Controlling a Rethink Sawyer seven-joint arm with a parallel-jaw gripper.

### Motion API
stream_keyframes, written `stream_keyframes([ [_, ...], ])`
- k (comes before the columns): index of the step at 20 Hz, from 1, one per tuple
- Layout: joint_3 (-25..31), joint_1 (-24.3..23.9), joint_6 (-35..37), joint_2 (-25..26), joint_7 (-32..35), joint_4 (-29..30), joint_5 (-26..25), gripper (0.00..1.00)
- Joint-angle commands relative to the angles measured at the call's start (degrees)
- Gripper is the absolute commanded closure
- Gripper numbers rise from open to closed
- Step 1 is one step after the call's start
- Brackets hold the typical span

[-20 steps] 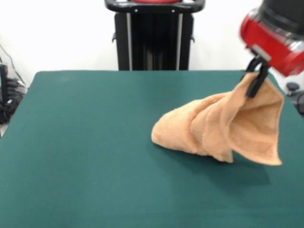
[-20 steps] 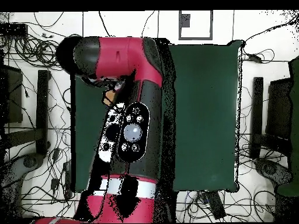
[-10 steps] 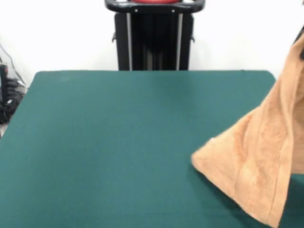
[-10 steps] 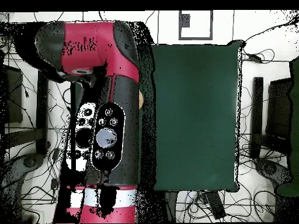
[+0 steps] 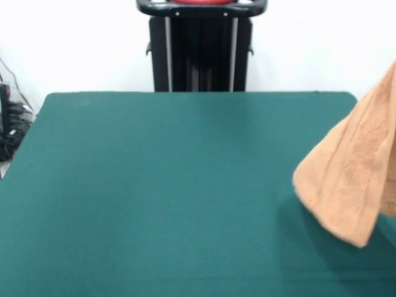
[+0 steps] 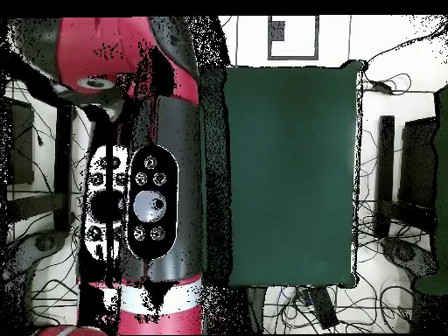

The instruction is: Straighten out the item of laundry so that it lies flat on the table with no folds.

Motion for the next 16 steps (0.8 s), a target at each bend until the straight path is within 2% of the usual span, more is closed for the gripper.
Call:
stream_keyframes([
  [1, 1.0, 1.2, 3.0, 4.3, 18.7, -0.6, 2.6, 1.0],
  [3, 1.5, 1.4, -1.4, 2.4, 16.2, 4.6, 1.7, 1.0],
  [6, 2.2, 0.6, -11.2, -4.0, 6.1, 18.9, -1.2, 1.0],
  [8, 2.1, -0.5, -14.5, -7.8, 0.6, 25.7, -2.1, 1.0],
  [12, 2.4, -3.2, -17.0, -12.4, -7.2, 32.5, -3.2, 1.0],
  [16, 4.1, -6.2, -17.8, -15.3, -11.7, 36.0, -3.0, 1.0],
])
